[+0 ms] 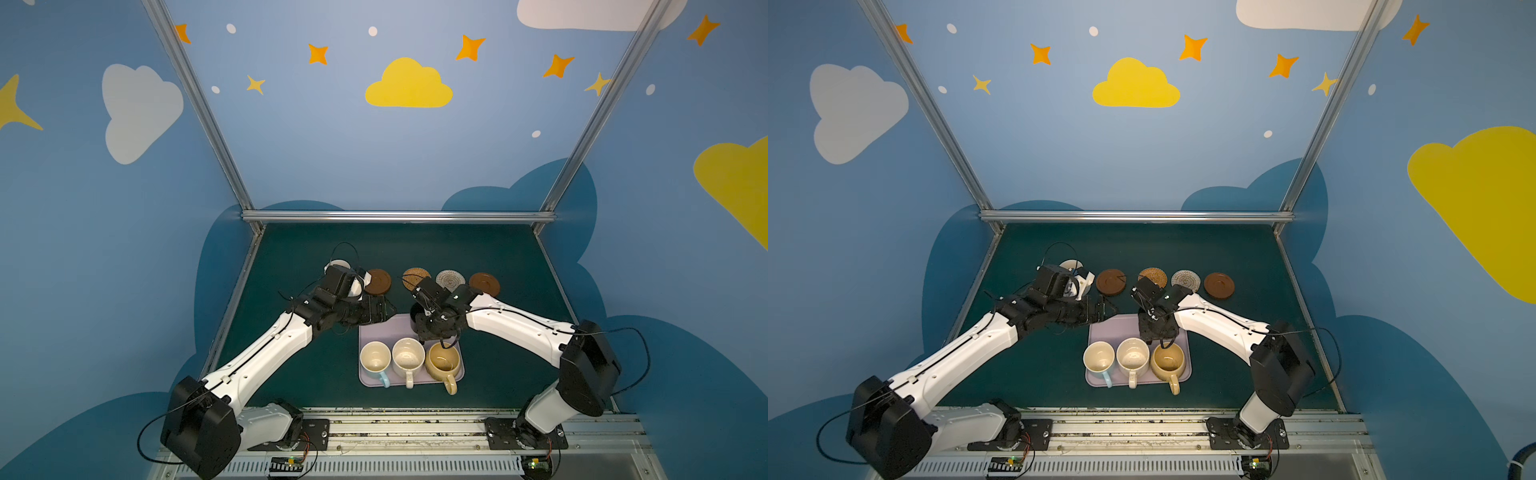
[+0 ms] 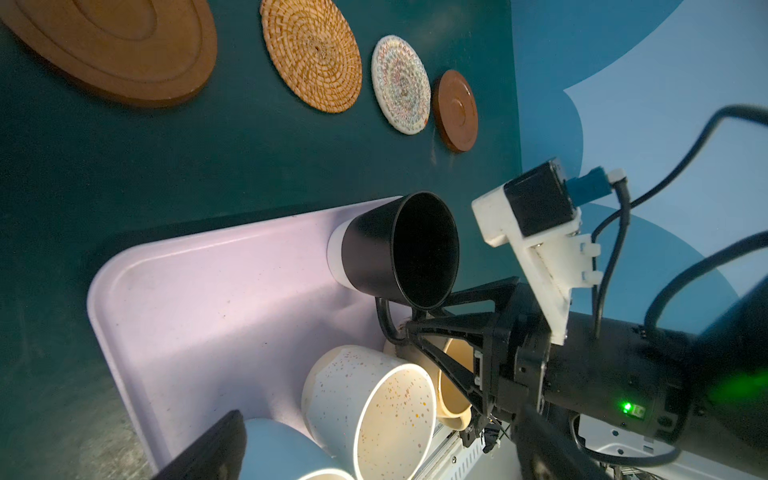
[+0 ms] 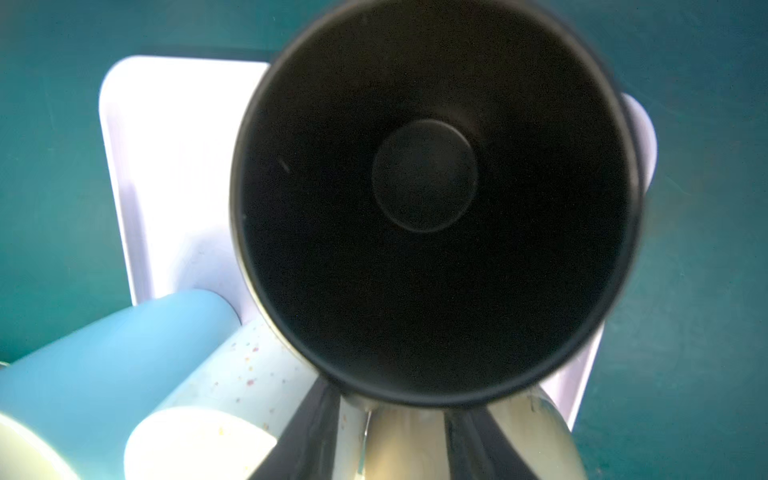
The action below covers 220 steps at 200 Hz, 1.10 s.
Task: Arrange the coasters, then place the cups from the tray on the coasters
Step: 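Lower the right gripper into the black mug to grip its rim, then lift the black mug off the tray with the right gripper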
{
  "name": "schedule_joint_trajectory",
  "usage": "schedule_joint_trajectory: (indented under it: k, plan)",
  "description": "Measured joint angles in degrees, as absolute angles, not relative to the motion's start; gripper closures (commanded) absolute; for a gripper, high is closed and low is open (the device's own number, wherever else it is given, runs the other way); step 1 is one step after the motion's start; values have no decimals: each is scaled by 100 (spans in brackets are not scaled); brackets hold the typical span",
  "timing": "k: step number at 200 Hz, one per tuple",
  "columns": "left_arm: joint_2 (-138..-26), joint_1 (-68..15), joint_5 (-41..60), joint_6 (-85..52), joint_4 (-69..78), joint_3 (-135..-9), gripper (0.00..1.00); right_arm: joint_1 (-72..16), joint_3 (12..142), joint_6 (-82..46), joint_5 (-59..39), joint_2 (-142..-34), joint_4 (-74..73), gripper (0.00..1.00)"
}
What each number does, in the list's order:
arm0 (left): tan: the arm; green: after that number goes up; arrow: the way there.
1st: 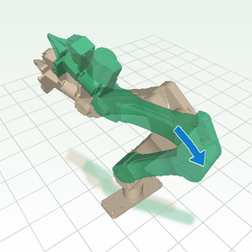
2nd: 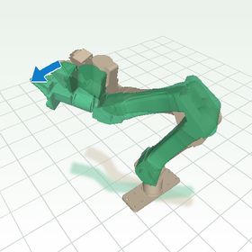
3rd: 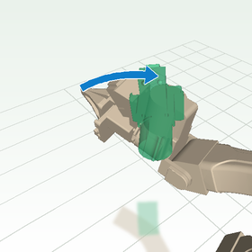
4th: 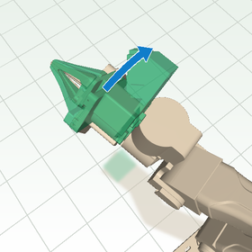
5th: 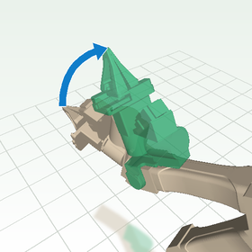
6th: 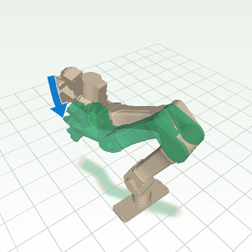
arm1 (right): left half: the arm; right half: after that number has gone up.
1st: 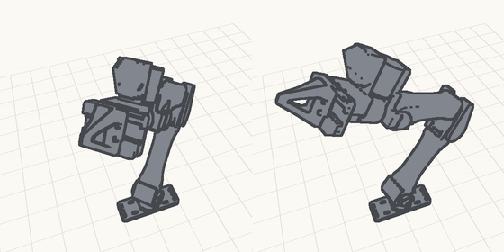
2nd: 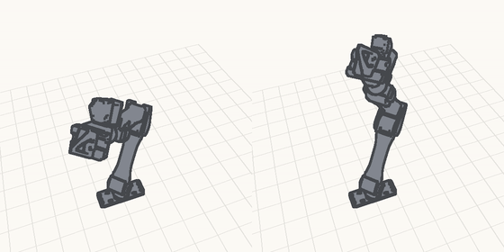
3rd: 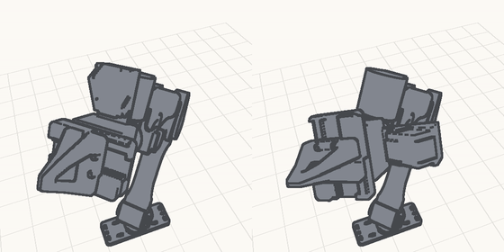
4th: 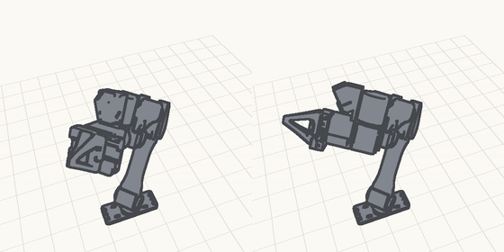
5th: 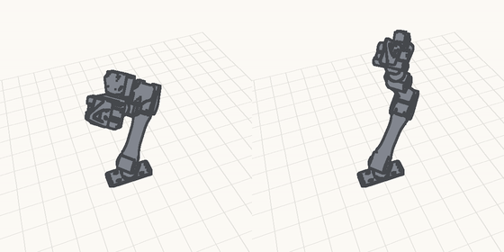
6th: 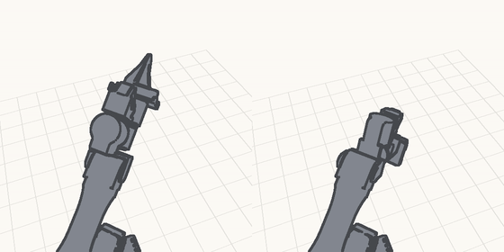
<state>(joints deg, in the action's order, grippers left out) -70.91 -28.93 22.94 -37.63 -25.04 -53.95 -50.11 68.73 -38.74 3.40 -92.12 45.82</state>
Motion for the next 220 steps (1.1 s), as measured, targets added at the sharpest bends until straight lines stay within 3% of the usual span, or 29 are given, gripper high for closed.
schedule_joint_trajectory:
  k: [86,181,220]
  plan:
    - [-7091,-2709,2742,-3892,-2176,-5271,1,-5028,6853,-3791,624,-9483,4521,69]
    - [-7096,-2598,2773,-3885,-2171,-5271,0,-5072,6855,-3651,685,-9496,4499,95]
    - [-7148,-2574,2814,-3887,-2150,-5269,1,-5072,6893,-3575,707,-9496,4532,100]
